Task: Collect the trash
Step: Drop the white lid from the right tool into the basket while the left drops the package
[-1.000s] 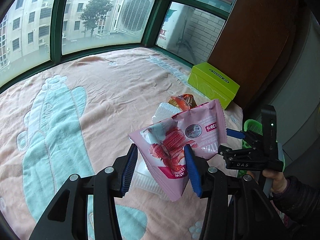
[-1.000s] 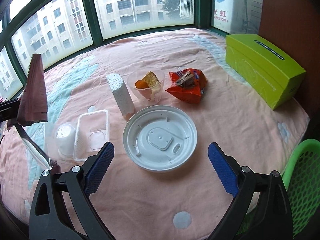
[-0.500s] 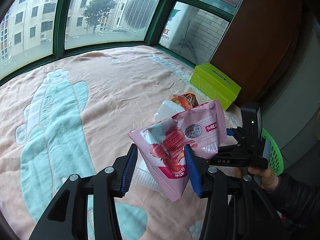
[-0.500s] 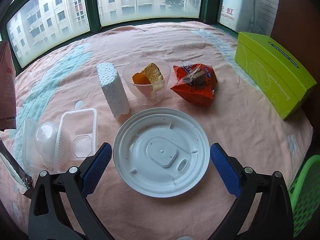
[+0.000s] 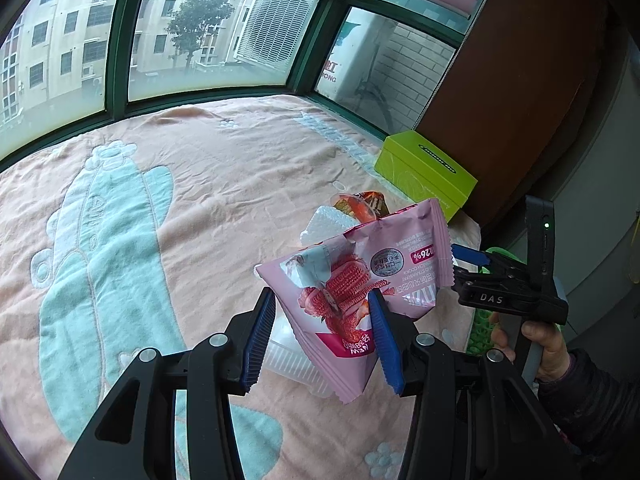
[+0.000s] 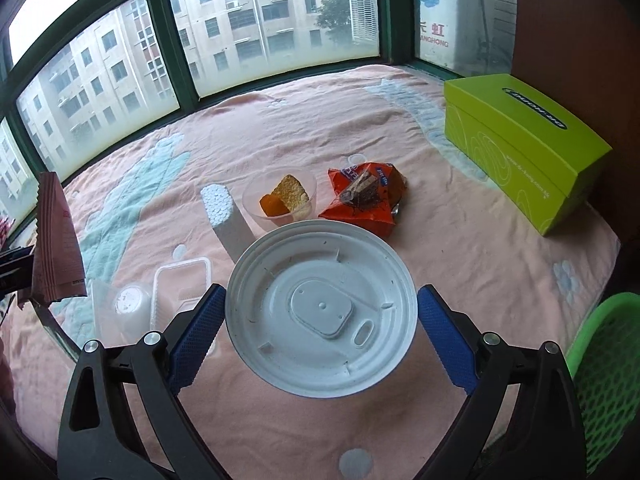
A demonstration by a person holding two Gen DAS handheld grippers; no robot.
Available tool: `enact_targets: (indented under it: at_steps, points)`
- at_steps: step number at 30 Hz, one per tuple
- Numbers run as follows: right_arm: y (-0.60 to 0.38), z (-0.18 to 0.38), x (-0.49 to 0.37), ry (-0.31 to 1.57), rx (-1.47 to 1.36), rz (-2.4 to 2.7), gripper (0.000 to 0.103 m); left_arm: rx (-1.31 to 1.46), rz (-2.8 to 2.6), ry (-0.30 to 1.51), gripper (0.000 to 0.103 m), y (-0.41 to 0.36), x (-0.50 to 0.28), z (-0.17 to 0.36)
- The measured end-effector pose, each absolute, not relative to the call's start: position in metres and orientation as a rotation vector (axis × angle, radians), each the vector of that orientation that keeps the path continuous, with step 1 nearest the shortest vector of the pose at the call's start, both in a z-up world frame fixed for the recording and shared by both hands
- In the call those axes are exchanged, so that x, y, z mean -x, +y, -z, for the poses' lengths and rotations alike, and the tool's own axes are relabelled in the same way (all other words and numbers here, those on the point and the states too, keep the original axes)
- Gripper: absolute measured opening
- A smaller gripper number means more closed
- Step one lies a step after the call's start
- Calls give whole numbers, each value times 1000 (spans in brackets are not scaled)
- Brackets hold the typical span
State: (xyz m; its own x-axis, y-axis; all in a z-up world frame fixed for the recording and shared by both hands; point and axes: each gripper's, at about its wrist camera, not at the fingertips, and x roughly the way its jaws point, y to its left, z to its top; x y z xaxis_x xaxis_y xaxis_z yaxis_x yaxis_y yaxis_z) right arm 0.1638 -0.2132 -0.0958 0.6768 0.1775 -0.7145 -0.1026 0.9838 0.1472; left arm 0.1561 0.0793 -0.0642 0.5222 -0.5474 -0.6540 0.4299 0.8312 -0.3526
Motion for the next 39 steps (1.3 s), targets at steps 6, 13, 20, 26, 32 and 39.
enact_targets:
  at_steps: [6, 13, 20, 26, 32, 39]
  points:
    - [-249, 73, -134, 783, -163, -107, 94, 156, 615, 830, 46, 63, -152, 56]
    - [-290, 62, -82, 747, -142, 18, 94, 124, 670, 828, 46, 25, -142, 46]
    - [-333, 63, -38, 737, -144, 110, 94, 106, 741, 833, 46, -28, -130, 38]
    - [-363, 67, -12, 734, -179, 160, 95, 98, 804, 828, 46, -78, -120, 26]
    - [-389, 69, 6, 721, -215, 200, 95, 75, 850, 828, 46, -127, -114, 16]
    - [-414, 68, 20, 704, -254, 231, 97, 64, 895, 843, 46, -174, -109, 14]
